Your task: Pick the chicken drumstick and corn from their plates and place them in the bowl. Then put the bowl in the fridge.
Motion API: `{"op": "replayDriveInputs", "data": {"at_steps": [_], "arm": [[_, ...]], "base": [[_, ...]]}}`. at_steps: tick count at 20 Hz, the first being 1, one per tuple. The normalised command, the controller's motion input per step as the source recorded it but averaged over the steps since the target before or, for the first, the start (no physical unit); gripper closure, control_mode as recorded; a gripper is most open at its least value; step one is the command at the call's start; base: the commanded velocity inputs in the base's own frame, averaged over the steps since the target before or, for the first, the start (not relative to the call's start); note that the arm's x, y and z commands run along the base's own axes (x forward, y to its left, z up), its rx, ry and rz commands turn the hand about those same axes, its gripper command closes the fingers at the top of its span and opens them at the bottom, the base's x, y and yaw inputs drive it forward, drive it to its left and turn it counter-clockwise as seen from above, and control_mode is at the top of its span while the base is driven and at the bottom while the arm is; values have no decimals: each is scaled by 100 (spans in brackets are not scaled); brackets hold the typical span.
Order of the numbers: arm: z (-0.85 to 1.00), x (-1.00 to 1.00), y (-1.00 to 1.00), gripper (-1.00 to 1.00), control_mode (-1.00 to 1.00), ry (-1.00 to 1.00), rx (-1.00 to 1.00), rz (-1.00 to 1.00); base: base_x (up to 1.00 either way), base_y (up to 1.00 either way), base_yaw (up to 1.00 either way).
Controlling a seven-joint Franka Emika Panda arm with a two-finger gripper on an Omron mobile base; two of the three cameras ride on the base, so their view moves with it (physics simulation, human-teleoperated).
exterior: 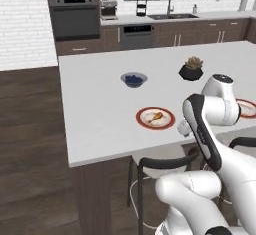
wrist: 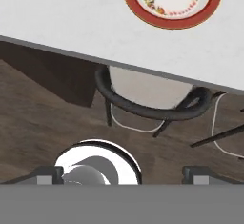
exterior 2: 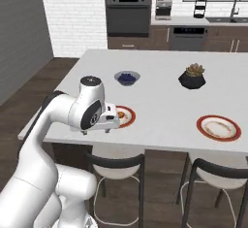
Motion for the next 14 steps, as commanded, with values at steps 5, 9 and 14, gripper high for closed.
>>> {"op": "replayDriveInputs", "data": {"at_steps": [5,9,14], "arm": [[0,0,0,-100,100,0,0,0],[-2,25,0,-100,-100,1,0,0],[-14,100,10,-100,-100,9,0,4]], "base": [[100,24,13],[75,-4,3],[0,0,0]]}}
